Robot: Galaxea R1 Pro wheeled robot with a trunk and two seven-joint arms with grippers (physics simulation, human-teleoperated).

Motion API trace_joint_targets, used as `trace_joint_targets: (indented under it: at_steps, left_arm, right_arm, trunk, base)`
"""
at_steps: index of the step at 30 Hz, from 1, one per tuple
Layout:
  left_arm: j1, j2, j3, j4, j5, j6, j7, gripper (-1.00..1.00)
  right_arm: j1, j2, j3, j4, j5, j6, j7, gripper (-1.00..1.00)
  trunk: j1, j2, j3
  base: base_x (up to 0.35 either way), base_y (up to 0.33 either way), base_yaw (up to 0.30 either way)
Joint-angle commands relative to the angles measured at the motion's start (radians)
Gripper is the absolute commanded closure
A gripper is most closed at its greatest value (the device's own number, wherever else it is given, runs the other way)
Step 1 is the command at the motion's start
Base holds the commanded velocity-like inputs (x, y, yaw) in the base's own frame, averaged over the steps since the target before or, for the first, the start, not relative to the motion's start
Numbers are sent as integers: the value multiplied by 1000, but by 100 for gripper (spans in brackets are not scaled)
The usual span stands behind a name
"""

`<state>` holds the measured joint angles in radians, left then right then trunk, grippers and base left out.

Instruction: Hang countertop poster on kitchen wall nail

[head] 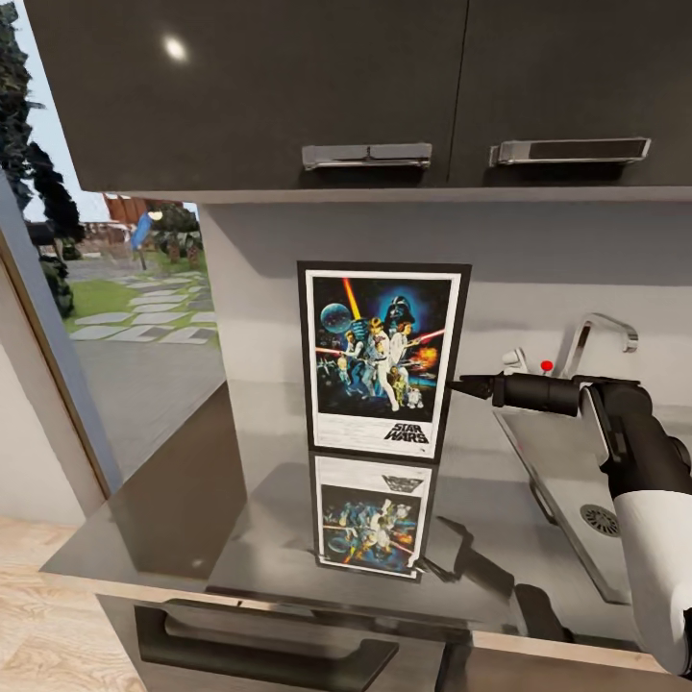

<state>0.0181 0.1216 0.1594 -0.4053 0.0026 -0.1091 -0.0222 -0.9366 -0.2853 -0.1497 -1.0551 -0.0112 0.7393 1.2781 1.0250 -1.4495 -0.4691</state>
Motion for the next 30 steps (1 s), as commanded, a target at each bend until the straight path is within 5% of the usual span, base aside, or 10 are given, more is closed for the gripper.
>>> trace_joint_targets:
  at_steps: [1, 30]
  left_arm:
    - [0, 0, 3, -1, 0, -1, -2, -100]
    - [0, 0, 3, -3, -1, 0, -2, -100]
  right_arm:
    - [-1, 0, -1, 0, -1, 9, 3, -100]
    - [-1, 2, -1, -2, -2, 8, 3, -100]
  trunk:
    - [0, -1, -1]
    - [0, -1, -1]
  base:
    - [5, 0, 0]
    - [1, 0, 0]
